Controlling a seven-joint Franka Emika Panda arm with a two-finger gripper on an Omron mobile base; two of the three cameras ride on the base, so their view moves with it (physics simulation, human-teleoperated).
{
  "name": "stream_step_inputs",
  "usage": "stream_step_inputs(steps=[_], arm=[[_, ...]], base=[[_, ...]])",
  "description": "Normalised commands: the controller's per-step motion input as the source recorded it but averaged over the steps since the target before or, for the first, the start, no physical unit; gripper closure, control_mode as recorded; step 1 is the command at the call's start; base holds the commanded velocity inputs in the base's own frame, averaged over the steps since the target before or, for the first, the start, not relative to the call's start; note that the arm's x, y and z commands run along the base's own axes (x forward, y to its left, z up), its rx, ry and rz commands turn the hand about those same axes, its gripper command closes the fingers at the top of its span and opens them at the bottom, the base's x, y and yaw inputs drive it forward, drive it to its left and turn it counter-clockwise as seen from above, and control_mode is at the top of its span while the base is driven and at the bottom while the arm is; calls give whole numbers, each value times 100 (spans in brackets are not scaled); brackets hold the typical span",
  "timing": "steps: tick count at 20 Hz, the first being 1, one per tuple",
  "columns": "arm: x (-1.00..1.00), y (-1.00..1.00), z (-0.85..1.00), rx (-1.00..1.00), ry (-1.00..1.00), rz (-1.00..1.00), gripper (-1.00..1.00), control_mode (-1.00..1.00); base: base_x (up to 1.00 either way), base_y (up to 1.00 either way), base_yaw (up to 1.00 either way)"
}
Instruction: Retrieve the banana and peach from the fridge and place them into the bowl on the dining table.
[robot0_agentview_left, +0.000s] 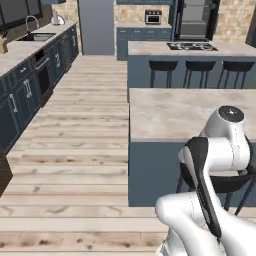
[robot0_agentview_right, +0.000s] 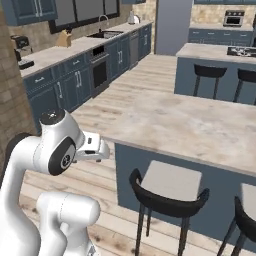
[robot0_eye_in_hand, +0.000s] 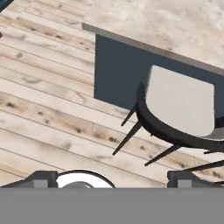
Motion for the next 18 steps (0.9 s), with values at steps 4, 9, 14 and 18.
stream_step_inputs(steps=[4, 9, 14, 18], arm=[[0, 0, 0, 0, 0, 0, -100, 100], [0, 0, 0, 0, 0, 0, -100, 100], [0, 0, 0, 0, 0, 0, -100, 100], [0, 0, 0, 0, 0, 0, -100, 100]], base=[[77, 100, -7], [79, 100, -9], [88, 80, -11], [100, 4, -8]])
